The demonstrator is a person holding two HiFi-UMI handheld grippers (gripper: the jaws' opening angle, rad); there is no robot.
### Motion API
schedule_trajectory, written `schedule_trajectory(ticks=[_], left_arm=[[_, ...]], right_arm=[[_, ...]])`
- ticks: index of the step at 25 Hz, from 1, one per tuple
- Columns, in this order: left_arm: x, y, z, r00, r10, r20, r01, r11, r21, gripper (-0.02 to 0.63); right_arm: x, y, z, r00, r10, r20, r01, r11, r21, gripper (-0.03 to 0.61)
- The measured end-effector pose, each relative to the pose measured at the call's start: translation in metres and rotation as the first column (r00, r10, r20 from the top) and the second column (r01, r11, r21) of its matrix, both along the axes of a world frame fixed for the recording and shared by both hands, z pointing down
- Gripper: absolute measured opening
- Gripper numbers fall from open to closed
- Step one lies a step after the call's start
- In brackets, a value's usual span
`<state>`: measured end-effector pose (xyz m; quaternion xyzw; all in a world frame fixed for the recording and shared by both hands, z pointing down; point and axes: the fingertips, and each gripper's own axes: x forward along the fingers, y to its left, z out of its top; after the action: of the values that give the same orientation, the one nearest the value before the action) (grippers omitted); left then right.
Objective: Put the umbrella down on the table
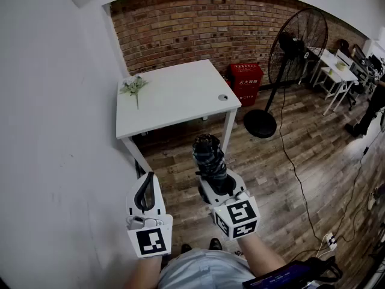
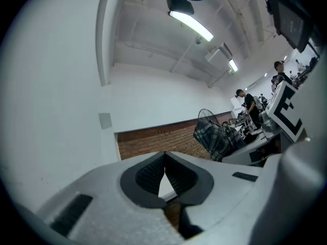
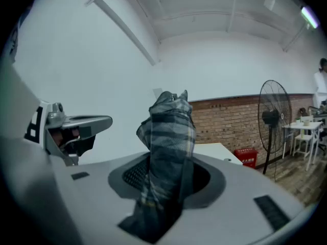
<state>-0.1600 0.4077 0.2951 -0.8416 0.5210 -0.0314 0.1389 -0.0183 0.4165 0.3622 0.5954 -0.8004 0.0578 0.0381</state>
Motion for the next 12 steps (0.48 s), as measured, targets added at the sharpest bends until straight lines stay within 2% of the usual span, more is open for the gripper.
schedule_trajectory(ticks=[12], left_arm=[[0.041, 0.001, 0.009, 0.999, -0.025, 0.036, 0.025, 1.000, -0.009, 0.009]], right_arm=[[0.047, 0.000, 0.008, 0.999, -0.005, 0.038, 0.005, 1.000, -0.005, 0.169]])
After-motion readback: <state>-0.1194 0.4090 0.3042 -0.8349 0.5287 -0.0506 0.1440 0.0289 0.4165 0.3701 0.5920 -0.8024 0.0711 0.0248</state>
